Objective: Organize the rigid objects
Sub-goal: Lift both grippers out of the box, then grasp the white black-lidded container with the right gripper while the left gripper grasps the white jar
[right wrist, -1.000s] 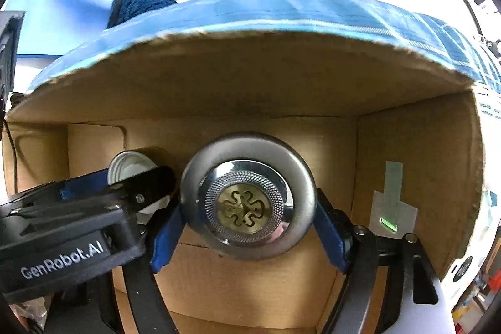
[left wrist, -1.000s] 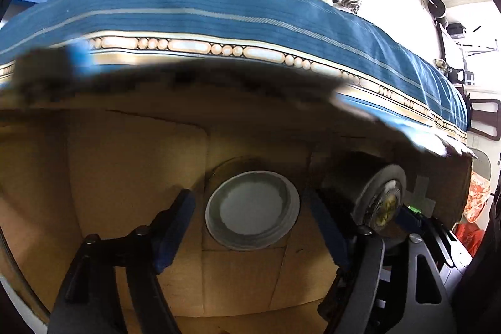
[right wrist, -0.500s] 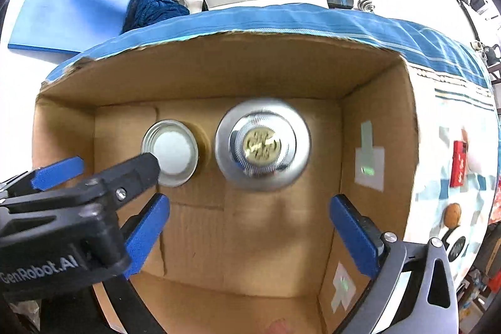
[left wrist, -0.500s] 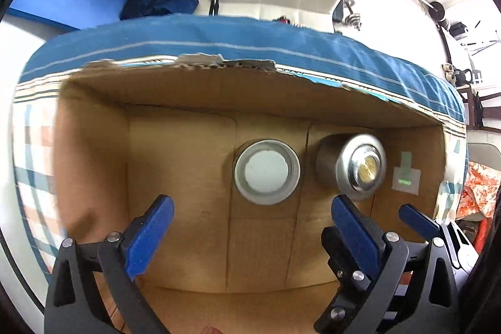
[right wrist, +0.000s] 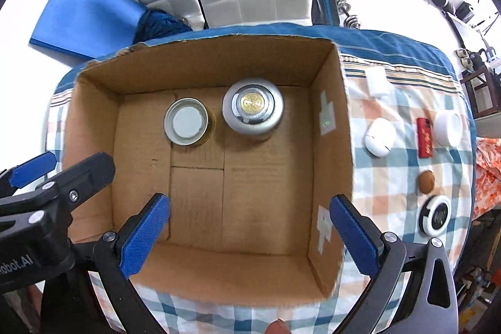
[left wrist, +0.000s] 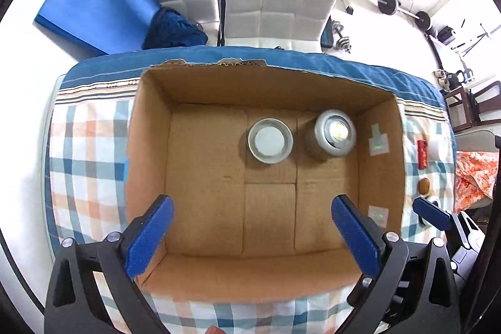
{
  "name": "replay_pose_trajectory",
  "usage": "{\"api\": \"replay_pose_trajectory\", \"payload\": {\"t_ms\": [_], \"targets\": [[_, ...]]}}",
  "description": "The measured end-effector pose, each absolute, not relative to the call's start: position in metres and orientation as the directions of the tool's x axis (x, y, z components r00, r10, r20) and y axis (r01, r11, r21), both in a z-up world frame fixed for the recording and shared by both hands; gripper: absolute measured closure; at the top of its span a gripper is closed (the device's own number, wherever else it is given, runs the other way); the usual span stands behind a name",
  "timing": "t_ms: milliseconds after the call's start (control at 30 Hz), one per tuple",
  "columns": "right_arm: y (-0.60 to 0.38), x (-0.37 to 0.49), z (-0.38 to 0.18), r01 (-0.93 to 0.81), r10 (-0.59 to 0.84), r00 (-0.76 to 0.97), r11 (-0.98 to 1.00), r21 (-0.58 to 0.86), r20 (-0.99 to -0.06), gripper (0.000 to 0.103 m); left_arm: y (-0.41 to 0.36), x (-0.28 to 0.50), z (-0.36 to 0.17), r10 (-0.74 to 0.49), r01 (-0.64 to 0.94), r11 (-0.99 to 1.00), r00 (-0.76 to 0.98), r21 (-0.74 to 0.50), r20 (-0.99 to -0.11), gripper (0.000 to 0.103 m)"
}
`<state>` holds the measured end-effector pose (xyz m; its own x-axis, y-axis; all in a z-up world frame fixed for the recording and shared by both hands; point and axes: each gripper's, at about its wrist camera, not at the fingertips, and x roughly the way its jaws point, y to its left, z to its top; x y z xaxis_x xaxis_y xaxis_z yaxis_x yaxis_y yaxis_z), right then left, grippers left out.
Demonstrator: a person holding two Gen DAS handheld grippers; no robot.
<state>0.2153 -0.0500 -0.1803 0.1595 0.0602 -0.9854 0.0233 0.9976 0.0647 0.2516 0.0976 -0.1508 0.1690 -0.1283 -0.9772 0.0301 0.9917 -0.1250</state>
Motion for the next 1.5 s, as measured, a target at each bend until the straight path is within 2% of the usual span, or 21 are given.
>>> {"api": "replay_pose_trajectory", "payload": {"t_ms": [633, 933, 1100, 1267, 1500], "targets": [[-0.072, 0.128, -0.102, -0.019, 0.158, 0.265, 0.987, 0.159, -0.951, 0.0, 0.073, 0.172, -0.075, -0.137, 0.093, 0.989, 0.293, -0.114, -0.946, 0.0], [-0.152, 0.118, -0.087, 0.068, 0.176, 0.284, 0.977, 0.203, -0.943, 0.0, 0.003, 0.168, -0.06, -0.192, 0.16, 0.976, 0.303, -0.149, -0.933, 0.0], [-0.232, 0.119, -0.094, 0.179, 0.12, 0.27, 0.969, 0.172, -0.955, 0.0, -0.066, 0.176, -0.072, -0.239, 0.229, 0.956, 0.261, -0.181, -0.935, 0.0], [-0.322, 0.124, -0.117, 0.309, 0.043, 0.23, 0.944, 0.115, -0.972, 0.0, -0.139, 0.194, -0.103, -0.222, 0.294, 0.943, 0.211, -0.155, -0.952, 0.0], [-0.401, 0.137, -0.2, 0.44, 0.047, 0.11, 0.893, 0.091, -0.993, 0.0, -0.208, 0.217, -0.166, -0.107, 0.338, 0.94, 0.163, -0.046, -0.981, 0.0]]}}
